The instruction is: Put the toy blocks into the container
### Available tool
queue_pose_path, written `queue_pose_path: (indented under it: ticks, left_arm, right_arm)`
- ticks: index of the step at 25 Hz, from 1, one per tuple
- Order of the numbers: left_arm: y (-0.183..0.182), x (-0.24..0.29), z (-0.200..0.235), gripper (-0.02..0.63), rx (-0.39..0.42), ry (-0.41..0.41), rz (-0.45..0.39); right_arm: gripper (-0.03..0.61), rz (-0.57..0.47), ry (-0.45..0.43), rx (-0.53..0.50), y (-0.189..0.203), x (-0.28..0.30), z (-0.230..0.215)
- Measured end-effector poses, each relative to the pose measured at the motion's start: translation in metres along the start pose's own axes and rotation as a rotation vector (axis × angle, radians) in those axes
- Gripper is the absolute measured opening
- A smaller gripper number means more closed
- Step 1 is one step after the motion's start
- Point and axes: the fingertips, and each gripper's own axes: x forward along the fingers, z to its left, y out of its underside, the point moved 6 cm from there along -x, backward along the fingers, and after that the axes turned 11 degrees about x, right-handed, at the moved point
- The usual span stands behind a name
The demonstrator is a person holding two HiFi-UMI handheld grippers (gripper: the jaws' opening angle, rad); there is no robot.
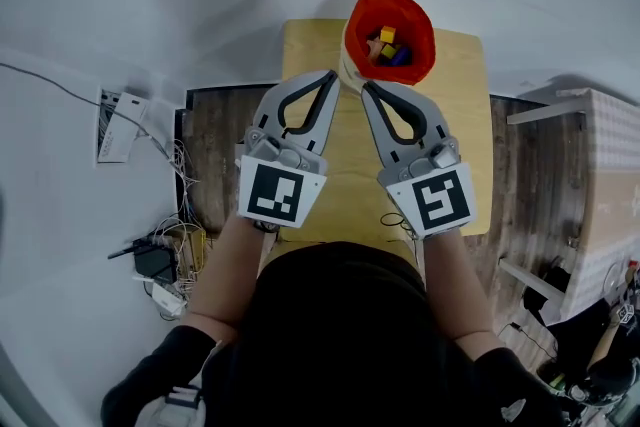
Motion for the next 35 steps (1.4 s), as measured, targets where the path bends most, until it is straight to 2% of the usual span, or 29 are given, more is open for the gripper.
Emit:
queue_pose_path:
  ticks: [8,24,35]
  left_arm:
    - [0.01,-0.02,0.006,0.009,-0.015,0.003,0.001]
    - [0.063,-0.039,-0.004,0.009,-0.072,0.022,0.113]
    - [0.117,-0.041,-0.034,0.009,-0.12,0.075,0.206]
  right_arm:
    - [0.031,0.006,0.009,0.005,0.003,0.006,0.017]
    - [0.031,0.092,-0.055,0.046,0.046,0.02,0.041]
    - [0.031,0.198,-0.097,0.095,0.106,0.028,0.047]
